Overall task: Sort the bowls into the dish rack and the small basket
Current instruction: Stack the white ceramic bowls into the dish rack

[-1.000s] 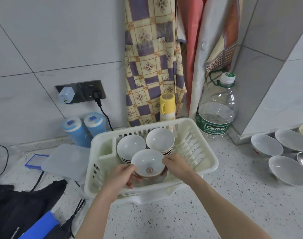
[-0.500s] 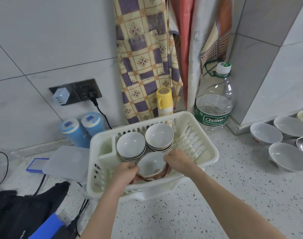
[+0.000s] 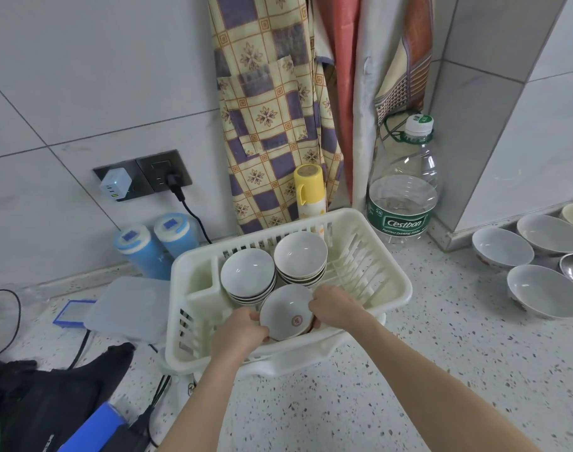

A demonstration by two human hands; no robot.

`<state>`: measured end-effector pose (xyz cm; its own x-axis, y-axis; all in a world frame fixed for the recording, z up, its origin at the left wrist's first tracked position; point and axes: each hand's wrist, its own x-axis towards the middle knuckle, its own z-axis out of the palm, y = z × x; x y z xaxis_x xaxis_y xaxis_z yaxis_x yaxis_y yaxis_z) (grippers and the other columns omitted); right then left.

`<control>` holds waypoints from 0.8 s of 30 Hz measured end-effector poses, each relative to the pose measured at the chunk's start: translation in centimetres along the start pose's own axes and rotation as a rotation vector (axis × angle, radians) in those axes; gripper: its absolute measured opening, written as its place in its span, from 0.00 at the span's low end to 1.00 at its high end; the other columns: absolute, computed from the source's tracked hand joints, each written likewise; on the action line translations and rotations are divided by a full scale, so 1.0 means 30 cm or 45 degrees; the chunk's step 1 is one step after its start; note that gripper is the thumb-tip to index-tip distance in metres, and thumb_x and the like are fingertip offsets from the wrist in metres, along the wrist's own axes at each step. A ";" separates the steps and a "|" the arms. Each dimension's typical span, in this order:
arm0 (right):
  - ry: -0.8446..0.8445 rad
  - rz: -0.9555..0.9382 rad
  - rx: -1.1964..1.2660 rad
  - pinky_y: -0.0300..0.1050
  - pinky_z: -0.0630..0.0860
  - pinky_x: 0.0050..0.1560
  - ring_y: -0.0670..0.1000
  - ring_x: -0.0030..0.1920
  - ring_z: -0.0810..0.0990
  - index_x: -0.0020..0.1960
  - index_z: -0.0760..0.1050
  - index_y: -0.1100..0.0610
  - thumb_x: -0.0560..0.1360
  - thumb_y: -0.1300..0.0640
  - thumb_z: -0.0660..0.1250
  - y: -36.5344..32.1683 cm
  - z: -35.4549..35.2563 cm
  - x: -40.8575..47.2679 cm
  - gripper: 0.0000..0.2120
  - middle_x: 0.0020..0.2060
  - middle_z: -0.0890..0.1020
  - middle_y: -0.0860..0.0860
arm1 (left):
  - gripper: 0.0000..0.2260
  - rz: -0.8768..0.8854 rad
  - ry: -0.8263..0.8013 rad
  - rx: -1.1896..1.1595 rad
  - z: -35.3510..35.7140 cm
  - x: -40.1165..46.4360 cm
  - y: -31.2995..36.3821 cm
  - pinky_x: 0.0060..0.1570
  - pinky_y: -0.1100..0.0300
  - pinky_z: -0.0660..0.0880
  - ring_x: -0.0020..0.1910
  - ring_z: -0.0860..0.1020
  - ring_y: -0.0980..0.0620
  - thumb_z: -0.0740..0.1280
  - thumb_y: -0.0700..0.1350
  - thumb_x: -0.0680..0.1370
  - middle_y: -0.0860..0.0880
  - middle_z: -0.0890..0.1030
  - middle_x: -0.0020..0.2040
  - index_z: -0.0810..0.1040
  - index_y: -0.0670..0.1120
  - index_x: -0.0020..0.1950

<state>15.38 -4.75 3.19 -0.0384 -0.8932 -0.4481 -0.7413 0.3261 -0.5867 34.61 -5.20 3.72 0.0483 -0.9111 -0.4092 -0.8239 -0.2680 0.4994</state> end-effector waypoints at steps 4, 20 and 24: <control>-0.004 0.022 -0.061 0.45 0.72 0.41 0.56 0.41 0.76 0.33 0.69 0.57 0.72 0.62 0.57 0.002 0.005 -0.002 0.09 0.44 0.84 0.57 | 0.12 0.012 0.012 0.007 0.006 0.007 -0.008 0.45 0.58 0.77 0.42 0.77 0.55 0.71 0.46 0.70 0.63 0.75 0.39 0.72 0.58 0.47; 0.115 0.039 -0.272 0.45 0.71 0.44 0.55 0.50 0.79 0.51 0.74 0.58 0.80 0.52 0.60 0.001 0.019 -0.008 0.10 0.48 0.79 0.54 | 0.18 -0.033 0.040 0.085 0.021 0.017 -0.023 0.51 0.56 0.75 0.52 0.77 0.50 0.73 0.51 0.69 0.56 0.76 0.50 0.73 0.56 0.57; 0.303 0.046 -0.187 0.44 0.71 0.38 0.55 0.41 0.76 0.47 0.73 0.59 0.80 0.50 0.57 -0.005 0.031 -0.012 0.14 0.37 0.75 0.51 | 0.20 -0.051 0.091 -0.002 0.021 0.019 -0.024 0.56 0.53 0.75 0.56 0.78 0.49 0.69 0.53 0.72 0.53 0.79 0.58 0.74 0.53 0.63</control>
<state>16.14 -4.19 2.81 -0.2099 -0.9350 -0.2860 -0.8249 0.3264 -0.4615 34.87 -5.34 2.64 0.1214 -0.9198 -0.3730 -0.8195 -0.3049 0.4852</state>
